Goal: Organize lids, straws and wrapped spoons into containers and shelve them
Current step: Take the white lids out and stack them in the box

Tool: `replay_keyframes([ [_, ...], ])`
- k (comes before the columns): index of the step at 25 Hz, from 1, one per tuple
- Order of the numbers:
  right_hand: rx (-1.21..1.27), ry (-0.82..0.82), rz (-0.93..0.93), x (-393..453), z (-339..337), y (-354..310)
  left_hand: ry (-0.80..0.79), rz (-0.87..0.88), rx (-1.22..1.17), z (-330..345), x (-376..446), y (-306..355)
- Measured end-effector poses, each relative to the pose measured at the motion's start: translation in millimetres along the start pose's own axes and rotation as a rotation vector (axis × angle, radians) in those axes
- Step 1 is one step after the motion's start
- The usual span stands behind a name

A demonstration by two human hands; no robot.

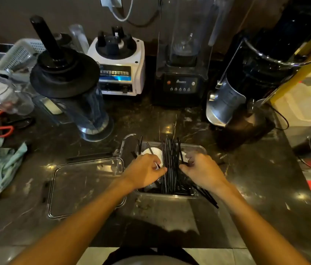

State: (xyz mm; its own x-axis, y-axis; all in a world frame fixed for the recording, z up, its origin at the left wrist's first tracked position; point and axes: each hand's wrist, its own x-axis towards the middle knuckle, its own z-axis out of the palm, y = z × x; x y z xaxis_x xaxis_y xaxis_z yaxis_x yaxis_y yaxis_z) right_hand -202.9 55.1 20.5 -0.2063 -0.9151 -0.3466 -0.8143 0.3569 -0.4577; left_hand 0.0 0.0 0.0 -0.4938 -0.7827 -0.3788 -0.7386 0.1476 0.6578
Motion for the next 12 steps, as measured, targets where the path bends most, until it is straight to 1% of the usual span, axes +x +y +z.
replay_keyframes([
  [2,0.023,-0.017,-0.003,0.8,5.3,0.7,0.052,-0.095,-0.068,6.8,-4.5,-1.5],
  [6,0.021,-0.031,-0.003,1.8,20.0,5.8,0.062,-0.168,-0.164,23.0,-15.5,-6.0],
  [12,0.029,0.023,-0.02,-3.4,21.1,14.1,0.038,-0.111,-0.234,29.9,-15.1,-14.9],
])
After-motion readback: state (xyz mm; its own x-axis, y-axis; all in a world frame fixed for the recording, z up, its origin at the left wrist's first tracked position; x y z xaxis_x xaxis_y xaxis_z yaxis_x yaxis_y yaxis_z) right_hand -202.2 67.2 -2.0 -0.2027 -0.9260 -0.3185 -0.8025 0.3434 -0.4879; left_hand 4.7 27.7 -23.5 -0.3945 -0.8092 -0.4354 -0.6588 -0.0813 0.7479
